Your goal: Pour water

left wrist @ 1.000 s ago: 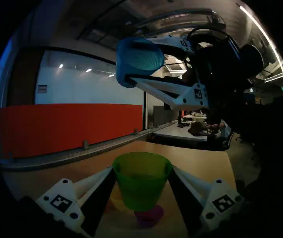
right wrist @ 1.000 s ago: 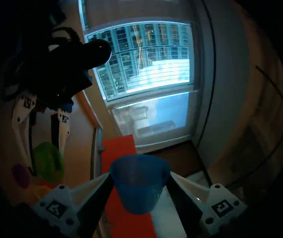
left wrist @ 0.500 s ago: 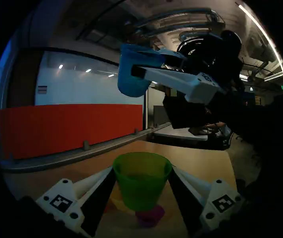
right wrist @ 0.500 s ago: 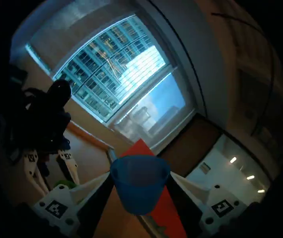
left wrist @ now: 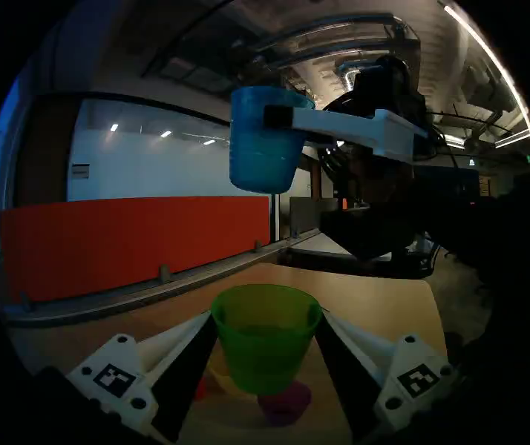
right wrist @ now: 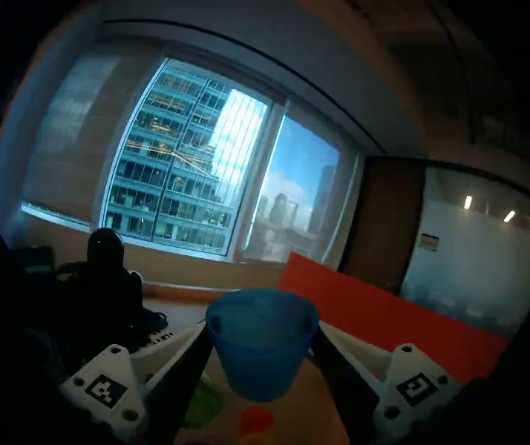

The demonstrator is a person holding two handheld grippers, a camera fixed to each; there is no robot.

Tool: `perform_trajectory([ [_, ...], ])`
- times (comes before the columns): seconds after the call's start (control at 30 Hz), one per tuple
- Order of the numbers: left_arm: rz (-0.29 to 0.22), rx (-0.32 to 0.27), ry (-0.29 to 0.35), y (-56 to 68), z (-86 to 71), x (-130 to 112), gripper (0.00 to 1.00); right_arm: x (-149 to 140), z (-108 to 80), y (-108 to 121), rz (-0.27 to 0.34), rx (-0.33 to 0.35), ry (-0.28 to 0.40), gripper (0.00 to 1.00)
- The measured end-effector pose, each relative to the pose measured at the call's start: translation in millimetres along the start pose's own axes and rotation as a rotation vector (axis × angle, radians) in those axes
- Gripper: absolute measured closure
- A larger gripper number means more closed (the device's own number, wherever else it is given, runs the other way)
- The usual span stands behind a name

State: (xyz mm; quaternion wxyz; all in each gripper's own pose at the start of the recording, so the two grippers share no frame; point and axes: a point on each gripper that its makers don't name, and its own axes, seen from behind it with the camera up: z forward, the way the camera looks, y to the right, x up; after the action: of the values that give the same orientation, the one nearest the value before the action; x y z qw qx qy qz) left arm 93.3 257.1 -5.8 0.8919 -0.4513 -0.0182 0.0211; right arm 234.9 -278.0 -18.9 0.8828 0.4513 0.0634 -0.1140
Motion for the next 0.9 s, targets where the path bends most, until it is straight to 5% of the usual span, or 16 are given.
perform_trajectory([
  [0.2,0.004,0.010,0.001,-3.5,-2.6,2,0.14,-3,-2.1,-3,0.083,0.010,-0.009,0.10],
  [0.9,0.006,0.069,-0.010,-25.9,-19.1,-3,0.14,-33,-28.5,28,0.111,-0.079,-0.038,0.10],
])
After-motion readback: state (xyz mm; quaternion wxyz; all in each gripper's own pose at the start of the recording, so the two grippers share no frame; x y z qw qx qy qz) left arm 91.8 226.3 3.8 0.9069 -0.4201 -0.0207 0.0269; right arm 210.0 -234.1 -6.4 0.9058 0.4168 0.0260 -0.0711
